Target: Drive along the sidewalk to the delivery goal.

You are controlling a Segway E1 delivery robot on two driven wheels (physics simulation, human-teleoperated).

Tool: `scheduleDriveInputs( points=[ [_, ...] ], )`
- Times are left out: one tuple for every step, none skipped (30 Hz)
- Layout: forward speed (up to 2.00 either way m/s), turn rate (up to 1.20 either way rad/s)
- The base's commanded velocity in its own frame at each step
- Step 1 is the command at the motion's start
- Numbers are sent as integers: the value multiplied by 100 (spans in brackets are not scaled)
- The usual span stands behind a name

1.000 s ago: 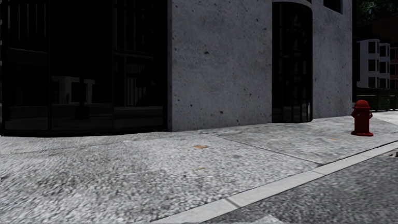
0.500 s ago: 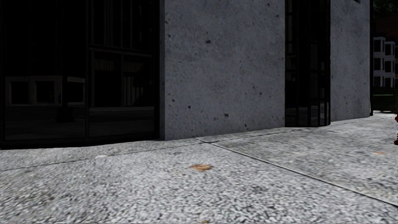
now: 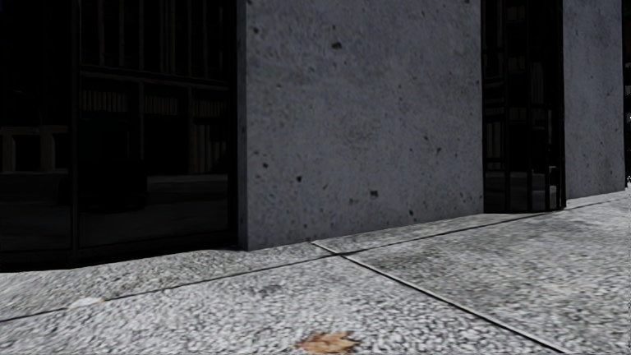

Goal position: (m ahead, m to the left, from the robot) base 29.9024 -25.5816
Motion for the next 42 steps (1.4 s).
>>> scheduleDriveInputs(
  points=[
    [194,-87],
    [194,-87],
    [194,-87],
    [194,-87],
    [194,-87],
    [194,-87],
    [194,-90],
    [194,-97],
    [194,-101],
    [194,-102],
    [194,-102],
    [194,-103],
    [194,-103],
    [194,-103],
    [194,-103],
    [194,-103],
    [194,-103],
    [194,-103],
    [194,-103],
    [194,-103],
    [194,-103],
    [194,-101],
    [194,-100],
    [194,-100],
    [194,-100],
    [194,-100],
    [194,-100],
    [194,-100],
    [194,-100],
    [194,-100],
    [194,-100],
    [194,-84],
    [194,-3],
    [194,-3],
    [194,0],
    [194,0],
    [194,0],
    [194,0],
    [194,0],
    [194,0],
    [194,0],
    [194,7]
  ],
)
